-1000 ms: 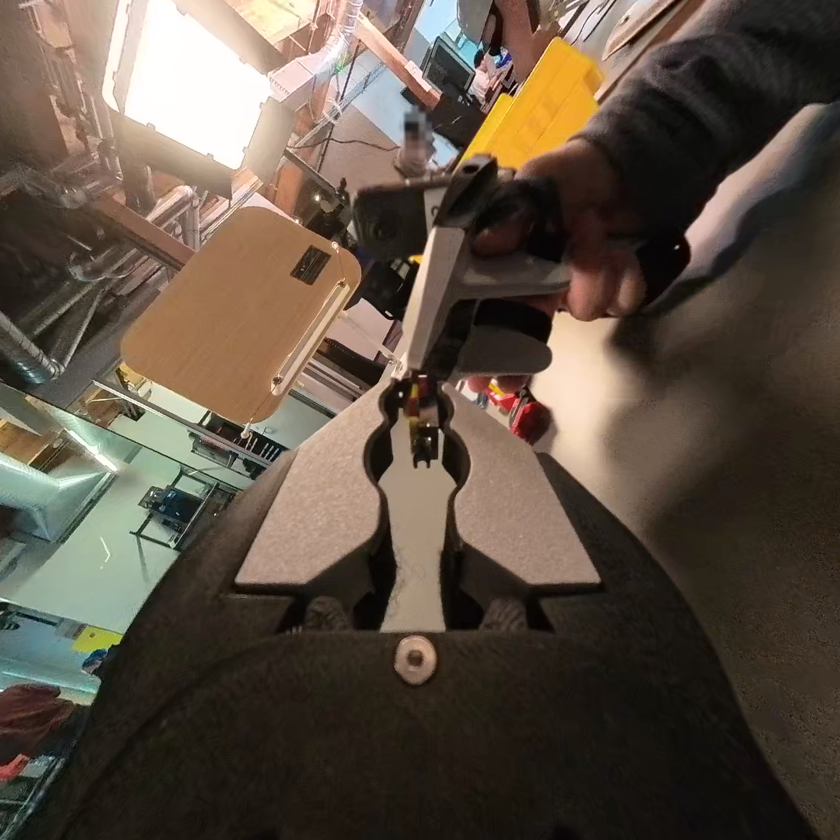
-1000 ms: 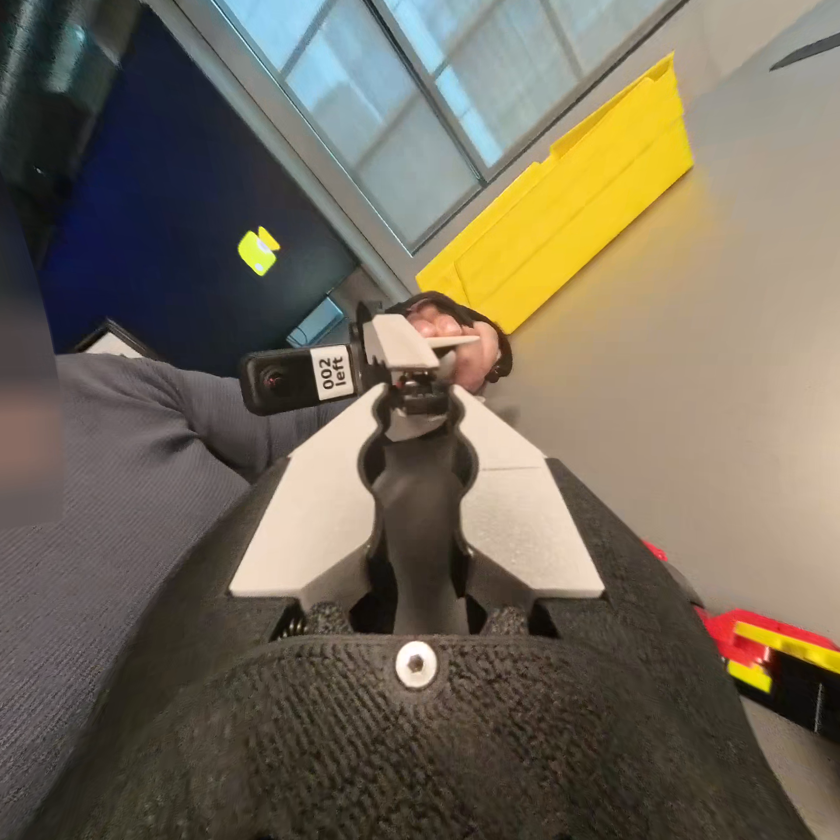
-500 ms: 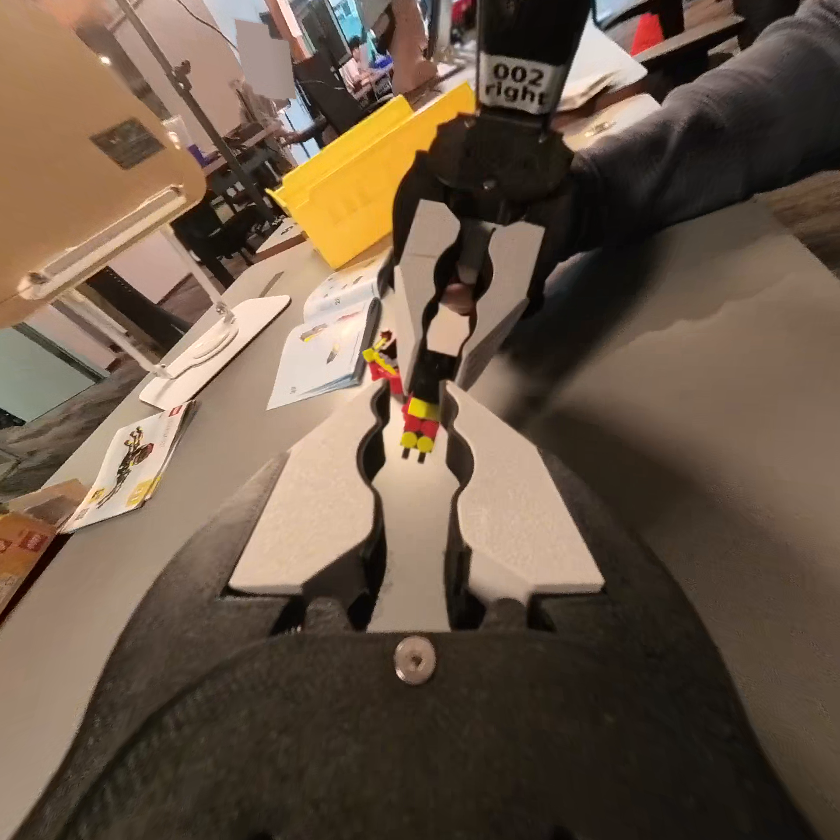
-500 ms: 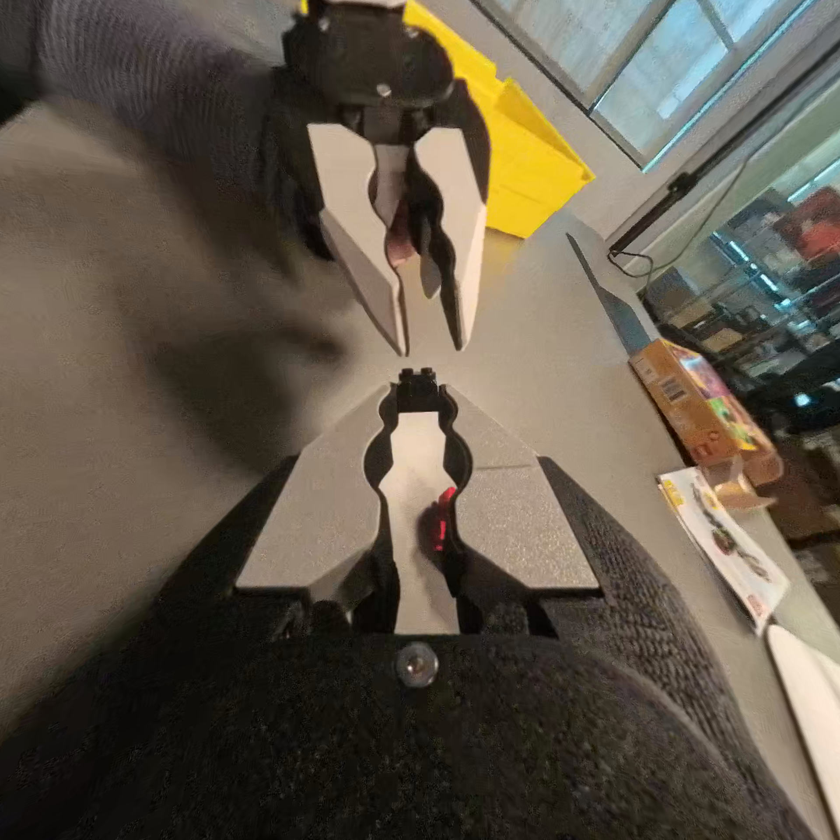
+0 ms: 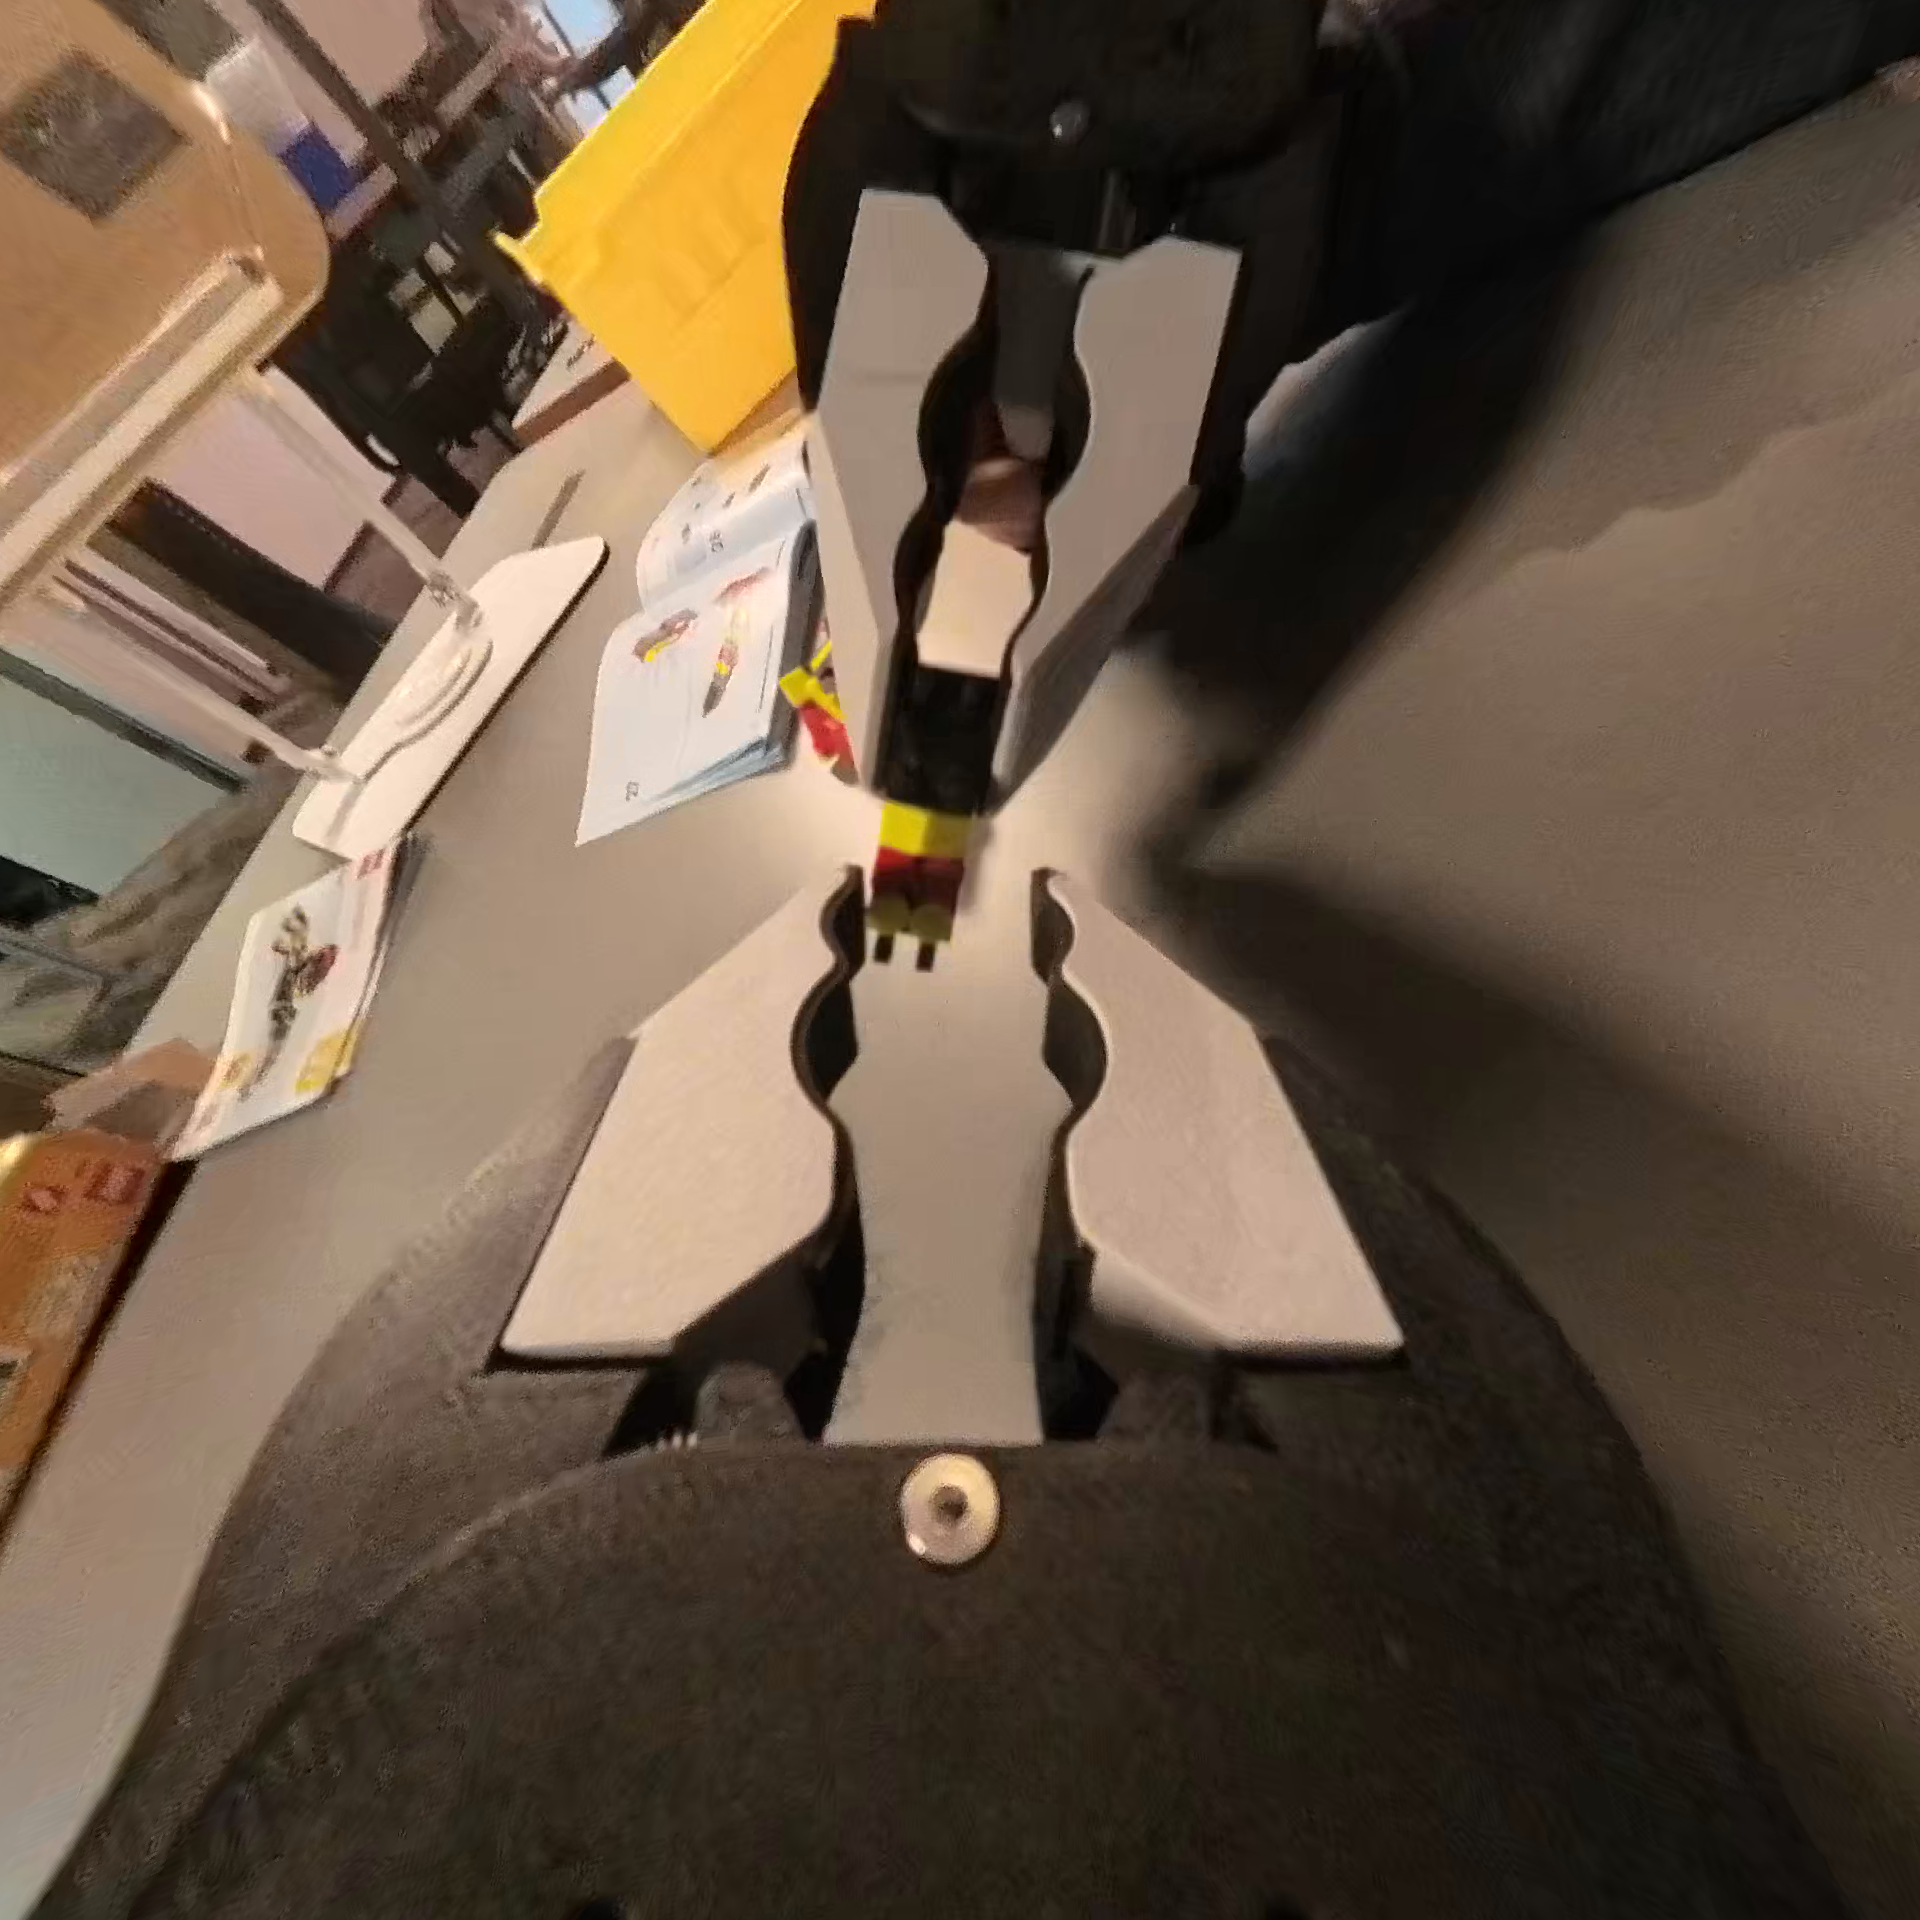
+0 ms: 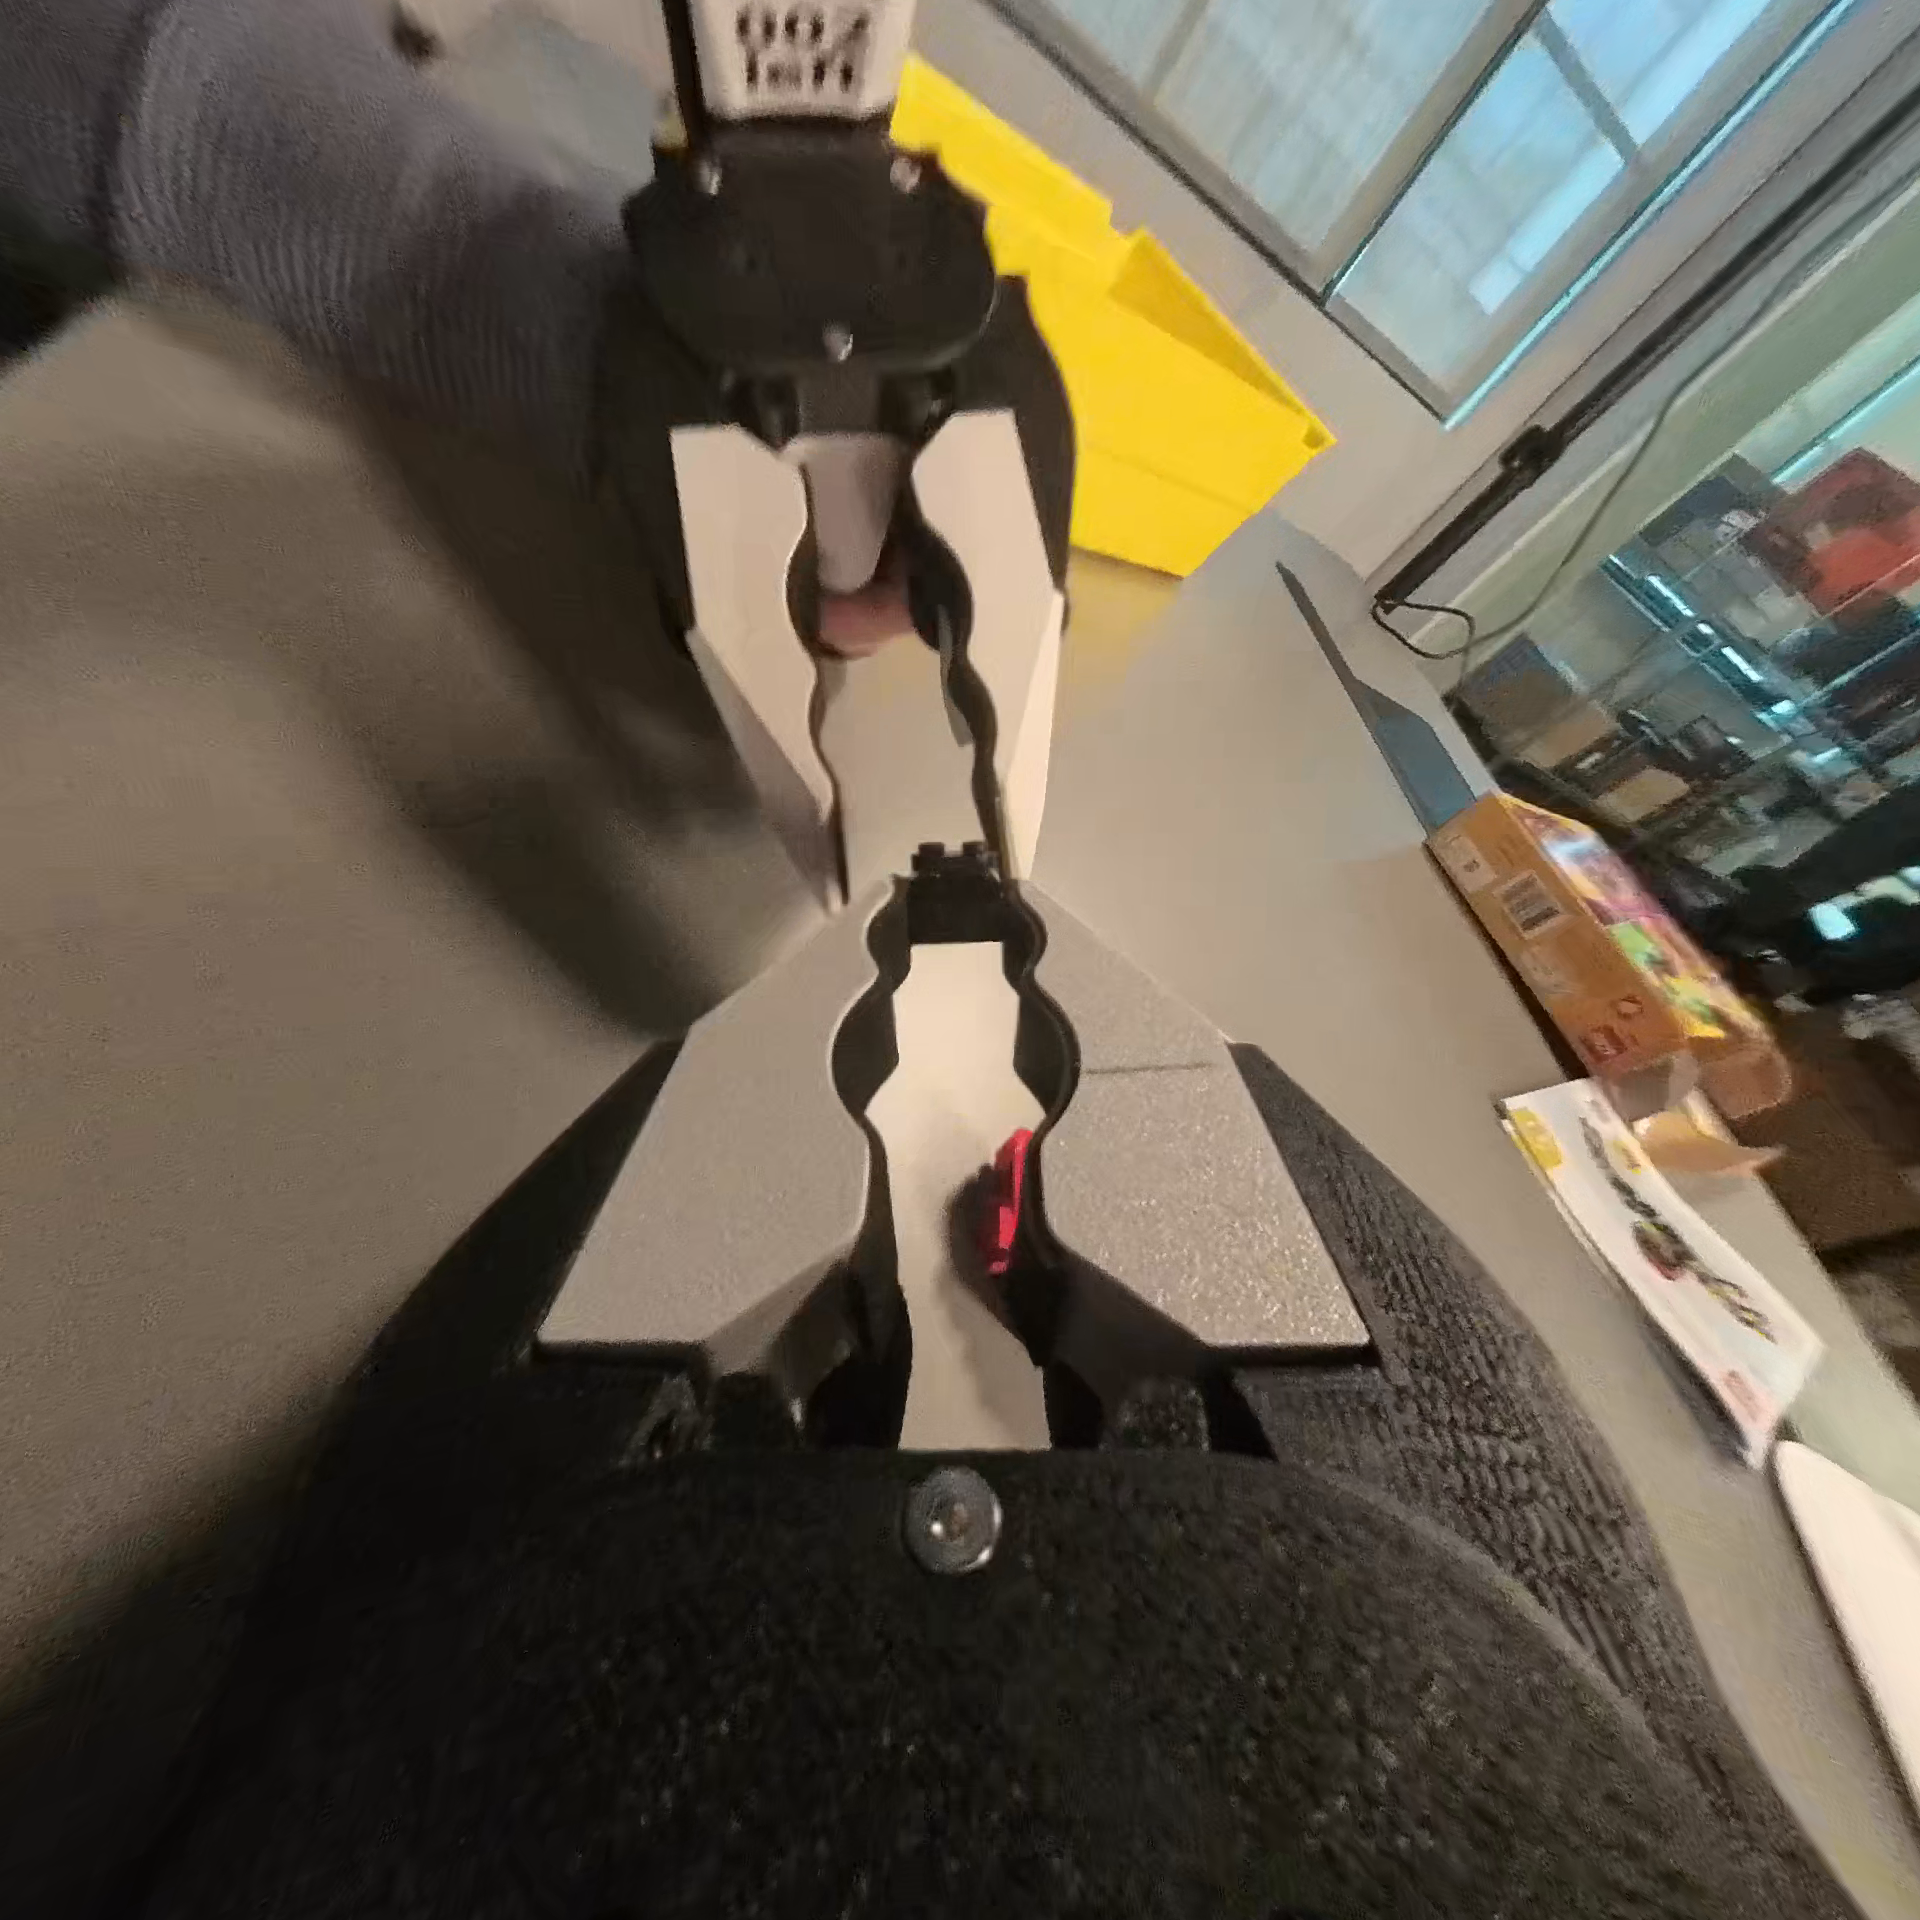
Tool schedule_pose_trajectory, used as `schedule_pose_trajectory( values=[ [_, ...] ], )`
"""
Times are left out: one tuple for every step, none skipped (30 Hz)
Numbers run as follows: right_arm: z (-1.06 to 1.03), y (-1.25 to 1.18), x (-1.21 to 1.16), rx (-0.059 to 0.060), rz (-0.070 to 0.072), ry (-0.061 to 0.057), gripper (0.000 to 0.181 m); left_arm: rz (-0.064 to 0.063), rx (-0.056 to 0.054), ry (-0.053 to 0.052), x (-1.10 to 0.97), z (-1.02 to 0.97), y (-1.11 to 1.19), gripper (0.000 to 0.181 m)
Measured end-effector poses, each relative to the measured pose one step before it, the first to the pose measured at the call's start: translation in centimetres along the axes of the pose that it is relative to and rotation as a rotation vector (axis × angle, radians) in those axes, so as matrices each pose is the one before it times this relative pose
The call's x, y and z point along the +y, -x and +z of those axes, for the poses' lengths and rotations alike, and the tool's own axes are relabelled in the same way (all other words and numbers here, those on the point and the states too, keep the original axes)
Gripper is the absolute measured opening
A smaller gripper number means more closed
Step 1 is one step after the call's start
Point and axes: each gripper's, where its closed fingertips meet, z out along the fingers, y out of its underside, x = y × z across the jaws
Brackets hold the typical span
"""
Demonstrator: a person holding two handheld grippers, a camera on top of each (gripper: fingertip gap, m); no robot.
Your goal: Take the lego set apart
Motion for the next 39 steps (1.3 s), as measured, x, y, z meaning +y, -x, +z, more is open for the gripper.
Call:
schedule_pose_trajectory(
  values=[
    [-0.216,-0.184,-0.341,-0.0066,0.0400,-0.0293,0.015,-0.0343,0.0129,-0.0148,-0.181,-0.025,-0.021,0.034],
    [-0.179,-0.107,-0.289,-0.0071,0.0295,-0.0257,0.015,-0.0442,0.0188,-0.0281,-0.467,-0.058,-0.070,0.036],
    [-0.150,-0.092,-0.246,-0.0023,0.0143,-0.0226,0.015,-0.0659,0.0263,-0.0342,-0.578,-0.097,-0.049,0.037],
    [-0.145,-0.123,-0.254,0.0061,-0.0026,-0.0196,0.015,-0.0989,0.0435,-0.0398,-0.651,-0.152,-0.127,0.040],
    [-0.151,-0.080,-0.247,0.0081,-0.0156,-0.0148,0.015,-0.1265,0.0645,-0.0441,-0.701,-0.220,-0.255,0.047],
    [-0.117,-0.006,-0.284,0.0046,-0.0183,-0.0121,0.015,-0.1344,0.0691,-0.0462,-0.692,-0.287,-0.215,0.051],
    [-0.092,0.040,-0.373,0.0020,-0.0160,-0.0148,0.015,-0.1291,0.0581,-0.0435,-0.550,-0.301,-0.003,0.047],
    [-0.078,0.116,-0.494,-0.0019,-0.0143,-0.0223,0.015,-0.1168,0.0637,-0.0399,-0.463,-0.293,-0.096,0.043],
    [-0.043,0.193,-0.558,-0.0072,-0.0095,-0.0248,0.015,-0.1005,0.0791,-0.0352,-0.376,-0.224,-0.435,0.039],
    [0.006,0.200,-0.465,-0.0079,-0.0054,-0.0199,0.015,-0.0883,0.0691,-0.0234,-0.192,-0.083,-0.406,0.035],
    [0.042,0.208,-0.337,-0.0082,-0.0062,-0.0137,0.015,-0.0658,0.0555,-0.0045,0.103,0.097,-0.320,0.031],
    [0.055,0.201,-0.212,-0.0076,-0.0080,-0.0088,0.015,-0.0476,0.0386,0.0025,0.196,0.208,-0.211,0.026],
    [0.008,0.101,-0.193,-0.0011,-0.0082,-0.0080,0.015,-0.0319,0.0212,-0.0023,-0.001,0.145,-0.099,0.021],
    [-0.035,-0.067,-0.135,0.0056,-0.0057,-0.0063,0.015,-0.0095,0.0229,-0.0085,-0.182,-0.042,-0.268,0.017],
    [0.000,-0.208,0.229,0.0127,-0.0048,0.0156,0.015,-0.0015,0.0094,-0.0182,-0.306,-0.122,-0.151,0.014],
    [0.060,-0.386,0.661,0.0262,-0.0155,0.0421,0.015,0.0053,-0.0277,-0.0166,-0.251,-0.104,0.324,0.013],
    [0.093,-0.622,0.965,0.0506,-0.0378,0.0665,0.017,0.0114,-0.0530,-0.0095,-0.172,-0.140,0.698,0.011],
    [0.152,-0.581,1.018,0.0613,-0.0669,0.0801,0.019,0.0146,-0.0661,0.0036,0.013,-0.110,0.898,0.010],
    [0.223,-0.219,0.770,0.0470,-0.0814,0.0747,0.021,0.0131,-0.0779,0.0085,0.051,-0.095,1.077,0.010],
    [0.282,0.182,0.329,0.0228,-0.0716,0.0533,0.025,0.0058,-0.0642,0.0105,0.090,-0.054,0.903,0.010],
    [0.310,0.197,0.084,0.0166,-0.0523,0.0429,0.026,0.0009,-0.0388,0.0082,0.080,-0.006,0.534,0.009],
    [0.319,0.110,0.136,0.0153,-0.0454,0.0453,0.024,0.0016,-0.0407,0.0073,0.091,0.030,0.539,0.009],
    [0.288,-0.036,0.238,0.0194,-0.0449,0.0467,0.020,0.0018,-0.0229,0.0081,0.097,0.057,0.271,0.010],
    [0.229,0.090,0.233,0.0094,-0.0410,0.0390,0.017,-0.0011,-0.0231,0.0050,0.058,0.027,0.311,0.010],
    [0.205,0.210,0.216,0.0004,-0.0281,0.0303,0.015,-0.0029,-0.0217,0.0029,0.011,-0.013,0.323,0.009],
    [0.162,0.208,0.151,-0.0026,-0.0189,0.0222,0.014,-0.0023,-0.0148,0.0126,0.180,0.001,0.239,0.009],
    [0.100,0.121,0.089,-0.0001,-0.0163,0.0148,0.014,-0.0038,-0.0085,0.0071,0.104,0.003,0.152,0.010],
    [0.037,0.040,-0.002,0.0027,-0.0160,0.0072,0.015,-0.0018,-0.0001,0.0024,0.036,-0.012,0.018,0.010],
    [0.030,0.058,0.015,-0.0009,-0.0119,0.0071,0.014,-0.0011,0.0007,0.0014,0.018,-0.038,0.014,0.009],
    [0.053,0.072,0.081,-0.0089,0.0040,0.0143,0.014,0.0028,-0.0104,0.0049,0.069,0.004,0.112,0.009],
    [0.024,0.081,0.063,-0.0110,0.0154,0.0095,0.013,0.0138,-0.0154,0.0055,0.066,0.026,0.099,0.009],
    [-0.025,0.035,0.031,-0.0027,-0.0010,-0.0009,0.013,0.0179,-0.0100,0.0058,0.058,0.020,0.029,0.010],
    [-0.020,0.026,0.074,0.0060,-0.0152,-0.0027,0.013,0.0047,-0.0065,0.0021,0.016,0.067,0.045,0.010],
    [-0.016,0.068,0.057,0.0068,-0.0102,-0.0057,0.013,0.0017,-0.0058,0.0040,0.055,0.070,0.043,0.010],
    [-0.088,0.091,0.017,0.0015,0.0041,-0.0137,0.013,0.0022,-0.0076,0.0078,0.130,0.070,0.060,0.010],
    [-0.326,-0.039,-0.204,-0.0022,0.0263,-0.0336,0.013,-0.0067,-0.0666,0.0055,0.079,-0.085,0.951,0.010],
    [-0.683,-0.323,-0.507,-0.0062,0.0718,-0.0603,0.013,0.0157,-0.1455,-0.0067,-0.287,-0.911,2.488,0.009],
    [-0.688,-0.526,-0.284,-0.0088,0.1007,-0.0493,0.013,0.0033,-0.0656,-0.0381,-0.652,-1.133,1.736,0.009],
    [-0.454,-0.566,0.239,0.0008,0.0664,-0.0169,0.013,-0.0489,0.0335,-0.0451,-0.539,-0.812,0.398,0.009]
  ],
)
